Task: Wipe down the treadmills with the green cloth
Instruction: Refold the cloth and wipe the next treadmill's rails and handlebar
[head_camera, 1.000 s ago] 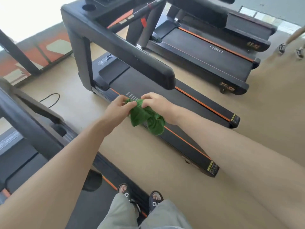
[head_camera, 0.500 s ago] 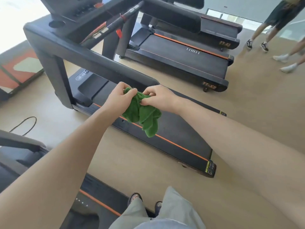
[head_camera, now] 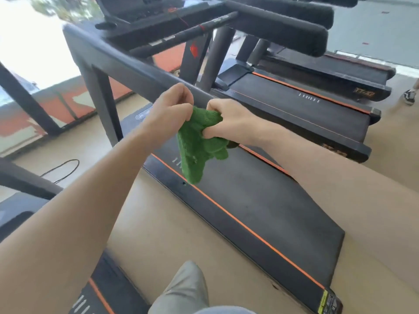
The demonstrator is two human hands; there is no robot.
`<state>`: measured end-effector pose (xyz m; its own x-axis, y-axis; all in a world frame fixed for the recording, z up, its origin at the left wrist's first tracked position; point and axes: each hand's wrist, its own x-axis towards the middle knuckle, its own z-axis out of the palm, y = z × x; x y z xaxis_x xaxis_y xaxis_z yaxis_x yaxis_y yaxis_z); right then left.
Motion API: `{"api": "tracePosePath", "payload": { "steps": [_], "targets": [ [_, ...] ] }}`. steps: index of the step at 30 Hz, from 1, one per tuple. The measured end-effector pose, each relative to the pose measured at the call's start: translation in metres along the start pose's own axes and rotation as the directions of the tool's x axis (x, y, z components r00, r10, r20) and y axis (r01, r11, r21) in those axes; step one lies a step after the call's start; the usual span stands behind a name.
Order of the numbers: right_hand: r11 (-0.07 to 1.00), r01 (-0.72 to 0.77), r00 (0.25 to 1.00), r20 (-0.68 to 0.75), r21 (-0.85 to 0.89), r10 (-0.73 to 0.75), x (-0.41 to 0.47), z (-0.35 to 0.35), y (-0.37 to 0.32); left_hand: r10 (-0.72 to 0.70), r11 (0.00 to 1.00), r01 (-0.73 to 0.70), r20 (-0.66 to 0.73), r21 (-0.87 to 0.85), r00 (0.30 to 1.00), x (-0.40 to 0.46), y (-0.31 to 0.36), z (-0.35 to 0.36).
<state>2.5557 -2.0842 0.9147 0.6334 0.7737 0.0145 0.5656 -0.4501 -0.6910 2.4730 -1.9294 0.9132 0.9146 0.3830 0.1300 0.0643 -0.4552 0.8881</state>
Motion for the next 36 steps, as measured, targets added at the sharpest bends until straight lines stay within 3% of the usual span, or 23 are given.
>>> {"api": "tracePosePath", "payload": {
  "steps": [6, 10, 12, 14, 16, 18, 19, 21, 23, 24, 27, 30, 32, 36],
  "targets": [
    [0.946, 0.098, 0.993, 0.027, 0.31, -0.112, 0.007, -0.025, 0.032, 0.094, 0.992, -0.108, -0.193, -0.064, 0.977, 0.007, -0.004, 0.027],
    [0.923, 0.161, 0.984, 0.012, 0.349, -0.177, 0.034, -0.065, 0.015, 0.167, 0.986, -0.166, -0.294, 0.032, 0.941, 0.028, 0.016, 0.014],
    [0.895, 0.205, 0.978, -0.051, 0.396, -0.201, 0.059, -0.077, 0.005, 0.218, 0.975, -0.177, -0.414, 0.136, 0.884, 0.049, 0.018, 0.002],
    [0.966, 0.181, 0.979, -0.13, 0.185, -0.158, 0.093, -0.075, 0.009, 0.254, 0.94, -0.073, -0.538, 0.334, 0.804, 0.063, 0.007, -0.001],
    [0.971, -0.015, 0.991, -0.134, -0.24, -0.018, 0.128, -0.058, 0.027, 0.255, 0.899, 0.049, -0.612, 0.435, 0.748, 0.068, -0.015, 0.012],
    [0.914, -0.122, 0.985, -0.158, -0.387, 0.064, 0.142, -0.035, 0.047, 0.212, 0.927, 0.007, -0.541, 0.374, 0.814, 0.063, -0.043, 0.04],
    [0.932, -0.078, 0.986, -0.163, -0.353, 0.021, 0.144, -0.026, 0.054, 0.174, 0.948, -0.02, -0.465, 0.319, 0.868, 0.06, -0.056, 0.054],
    [0.994, 0.021, 0.995, -0.09, -0.103, -0.03, 0.145, -0.014, 0.062, 0.103, 0.974, -0.02, -0.364, 0.226, 0.926, 0.063, -0.083, 0.073],
    [0.983, -0.041, 0.996, 0.079, 0.178, 0.027, 0.151, -0.007, 0.066, 0.095, 0.981, -0.022, -0.386, 0.19, 0.918, 0.077, -0.098, 0.076],
    [0.97, -0.061, 0.988, 0.153, 0.237, 0.025, 0.159, -0.004, 0.068, 0.113, 0.982, -0.039, -0.408, 0.185, 0.906, 0.087, -0.101, 0.074],
    [0.99, 0.009, 0.975, 0.218, 0.143, -0.04, 0.186, 0.009, 0.071, 0.137, 0.989, -0.091, -0.503, 0.115, 0.853, 0.118, -0.109, 0.069],
    [0.963, -0.061, 0.964, 0.265, 0.263, -0.011, 0.207, 0.011, 0.066, 0.124, 0.987, -0.161, -0.602, -0.008, 0.789, 0.136, -0.114, 0.069],
    [0.964, -0.073, 0.951, 0.31, 0.255, -0.01, 0.23, 0.012, 0.062, 0.144, 0.976, -0.215, -0.651, -0.03, 0.745, 0.151, -0.123, 0.059],
    [0.945, -0.088, 0.929, 0.369, 0.314, -0.036, 0.279, 0.022, 0.048, 0.105, 0.984, -0.176, -0.688, -0.034, 0.718, 0.188, -0.141, 0.026]
  ]
}}
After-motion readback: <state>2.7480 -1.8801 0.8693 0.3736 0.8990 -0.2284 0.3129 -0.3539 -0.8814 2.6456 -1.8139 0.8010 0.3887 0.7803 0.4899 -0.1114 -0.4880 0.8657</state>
